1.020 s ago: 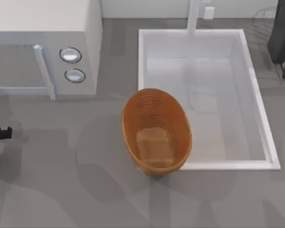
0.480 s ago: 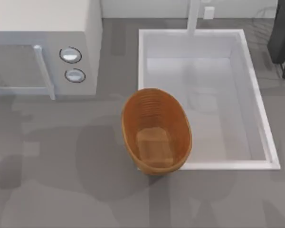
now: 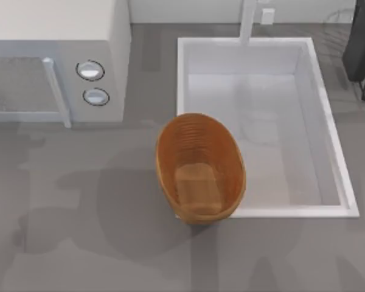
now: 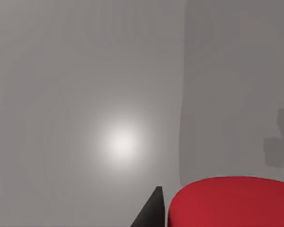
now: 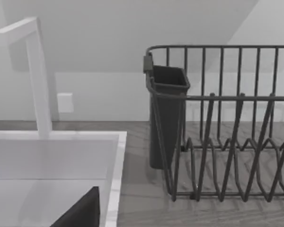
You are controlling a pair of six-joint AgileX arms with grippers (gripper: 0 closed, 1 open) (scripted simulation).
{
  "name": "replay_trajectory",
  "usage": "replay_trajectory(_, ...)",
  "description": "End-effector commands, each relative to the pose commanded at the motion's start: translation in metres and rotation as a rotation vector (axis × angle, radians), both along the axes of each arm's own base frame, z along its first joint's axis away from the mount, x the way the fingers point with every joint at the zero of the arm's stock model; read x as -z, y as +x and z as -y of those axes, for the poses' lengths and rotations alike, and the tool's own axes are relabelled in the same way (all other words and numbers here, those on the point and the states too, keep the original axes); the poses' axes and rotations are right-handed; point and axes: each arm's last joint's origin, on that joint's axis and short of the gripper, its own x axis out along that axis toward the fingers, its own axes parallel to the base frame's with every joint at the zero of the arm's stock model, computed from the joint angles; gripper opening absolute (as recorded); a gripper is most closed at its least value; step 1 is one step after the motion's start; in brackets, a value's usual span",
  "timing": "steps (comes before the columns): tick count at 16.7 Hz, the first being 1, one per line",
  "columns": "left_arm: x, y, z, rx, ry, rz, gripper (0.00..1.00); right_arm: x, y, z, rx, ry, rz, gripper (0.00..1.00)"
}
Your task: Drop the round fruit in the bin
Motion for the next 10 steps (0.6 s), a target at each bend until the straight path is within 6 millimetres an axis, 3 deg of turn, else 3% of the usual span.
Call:
replay_trajectory(3,-0.002,0.001,0.003,0.026,-0.003,0.0,0.0,0.0,0.0,0.0,0.0,0.0,0.0,1.0)
replay_trajectory(5,-0.015,0.004,0.02,0.136,-0.016,0.007,0.0,0.0,0.0,0.0,0.0,0.0,0.0,1.0)
replay_trajectory(7,-0.032,0.008,0.05,0.325,-0.032,0.014,0.0,0.0,0.0,0.0,0.0,0.0,0.0,1.0)
replay_trajectory(10,-0.052,0.013,0.116,0.708,-0.058,0.004,0.0,0.0,0.0,0.0,0.0,0.0,0.0,1.0)
